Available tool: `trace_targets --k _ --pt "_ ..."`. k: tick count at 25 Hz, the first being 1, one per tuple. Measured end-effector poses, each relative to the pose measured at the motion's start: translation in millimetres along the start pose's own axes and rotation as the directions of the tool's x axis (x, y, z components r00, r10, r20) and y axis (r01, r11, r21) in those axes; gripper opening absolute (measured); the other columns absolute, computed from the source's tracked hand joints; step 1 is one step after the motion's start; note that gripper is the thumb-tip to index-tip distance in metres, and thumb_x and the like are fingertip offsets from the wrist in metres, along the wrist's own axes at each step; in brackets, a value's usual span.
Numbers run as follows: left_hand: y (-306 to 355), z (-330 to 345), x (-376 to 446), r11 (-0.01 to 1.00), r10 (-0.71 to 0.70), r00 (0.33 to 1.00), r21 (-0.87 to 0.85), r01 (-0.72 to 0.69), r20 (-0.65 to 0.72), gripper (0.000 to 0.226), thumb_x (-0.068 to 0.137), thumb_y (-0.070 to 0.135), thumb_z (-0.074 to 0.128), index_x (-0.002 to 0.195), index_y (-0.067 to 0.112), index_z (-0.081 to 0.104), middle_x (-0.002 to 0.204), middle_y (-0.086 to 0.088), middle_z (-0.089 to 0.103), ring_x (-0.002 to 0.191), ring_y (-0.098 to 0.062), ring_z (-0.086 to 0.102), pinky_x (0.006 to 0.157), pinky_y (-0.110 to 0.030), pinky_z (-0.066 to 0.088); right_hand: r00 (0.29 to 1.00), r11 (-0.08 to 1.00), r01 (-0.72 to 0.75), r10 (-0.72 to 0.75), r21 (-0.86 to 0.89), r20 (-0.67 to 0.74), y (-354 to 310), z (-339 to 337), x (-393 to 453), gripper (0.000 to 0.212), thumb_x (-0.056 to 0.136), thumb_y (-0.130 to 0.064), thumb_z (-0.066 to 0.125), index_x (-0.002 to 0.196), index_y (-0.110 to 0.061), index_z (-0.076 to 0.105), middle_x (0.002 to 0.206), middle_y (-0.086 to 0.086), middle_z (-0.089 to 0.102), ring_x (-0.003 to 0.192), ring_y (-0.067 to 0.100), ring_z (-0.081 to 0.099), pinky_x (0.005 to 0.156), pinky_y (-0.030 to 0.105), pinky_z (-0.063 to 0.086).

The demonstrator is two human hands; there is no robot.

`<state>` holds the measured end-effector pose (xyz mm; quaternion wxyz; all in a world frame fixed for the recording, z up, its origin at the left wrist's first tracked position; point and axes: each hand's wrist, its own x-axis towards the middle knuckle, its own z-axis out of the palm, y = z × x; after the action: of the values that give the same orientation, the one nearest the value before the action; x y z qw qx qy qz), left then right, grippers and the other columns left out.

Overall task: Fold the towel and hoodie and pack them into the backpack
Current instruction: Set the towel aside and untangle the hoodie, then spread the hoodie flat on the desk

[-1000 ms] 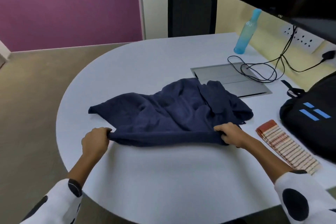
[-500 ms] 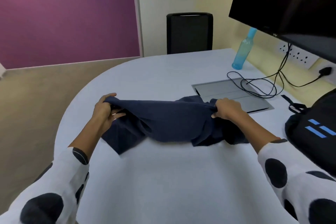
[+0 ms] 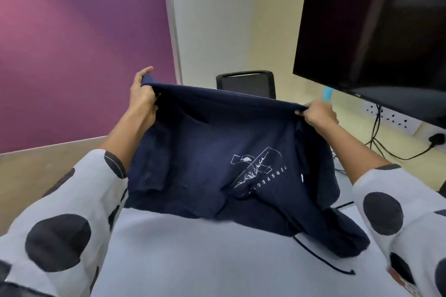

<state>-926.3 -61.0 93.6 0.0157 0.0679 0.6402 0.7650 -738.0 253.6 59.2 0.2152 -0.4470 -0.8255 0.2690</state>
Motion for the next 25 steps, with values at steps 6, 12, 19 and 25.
trace_targets --k 6,12,19,25 --pt "44 -8 9 0.985 0.121 0.992 -0.115 -0.125 -0.044 0.050 0.093 0.005 0.024 0.109 0.034 0.061 0.087 -0.001 0.056 0.058 -0.012 0.048 0.046 -0.019 0.042 0.939 0.972 0.222 -0.192 0.077 -0.286 -52 -47 -18 0.039 0.095 -0.006 0.041 0.114 -0.025 0.068 0.128 0.017 0.049 0.115 0.041 0.046 0.091 0.038 0.040" --pt "-33 -92 -32 0.965 0.229 0.967 0.155 -0.211 -0.110 0.062 0.084 -0.014 0.024 0.116 0.023 0.062 0.109 -0.006 0.057 0.089 -0.018 0.049 0.068 -0.023 0.045 0.851 0.833 0.524 -0.520 0.181 -0.068 6 -37 -75 0.050 0.080 0.016 0.046 0.106 -0.016 0.074 0.104 0.004 0.070 0.102 0.016 0.061 0.088 0.022 0.046" --pt "-210 -251 -144 0.251 -0.167 0.925 0.922 -0.296 0.342 0.082 0.078 -0.018 0.030 0.134 0.040 0.046 0.143 -0.018 0.042 0.132 -0.042 0.035 0.103 -0.050 0.036 0.681 0.858 0.500 -0.474 0.118 0.558 142 32 -189 0.044 0.084 0.006 0.059 0.098 -0.032 0.076 0.096 -0.010 0.074 0.094 0.008 0.067 0.080 0.021 0.053" --pt "-294 -288 -252 -0.114 -0.403 0.851 0.904 -0.412 0.337 0.076 0.088 -0.007 0.020 0.148 0.039 0.015 0.158 -0.011 0.011 0.137 -0.043 0.013 0.115 -0.043 0.015 0.587 0.812 0.562 -0.254 -0.160 0.769 227 94 -278 0.056 0.085 0.012 0.046 0.123 -0.025 0.064 0.130 -0.007 0.061 0.123 0.016 0.055 0.104 0.023 0.039"
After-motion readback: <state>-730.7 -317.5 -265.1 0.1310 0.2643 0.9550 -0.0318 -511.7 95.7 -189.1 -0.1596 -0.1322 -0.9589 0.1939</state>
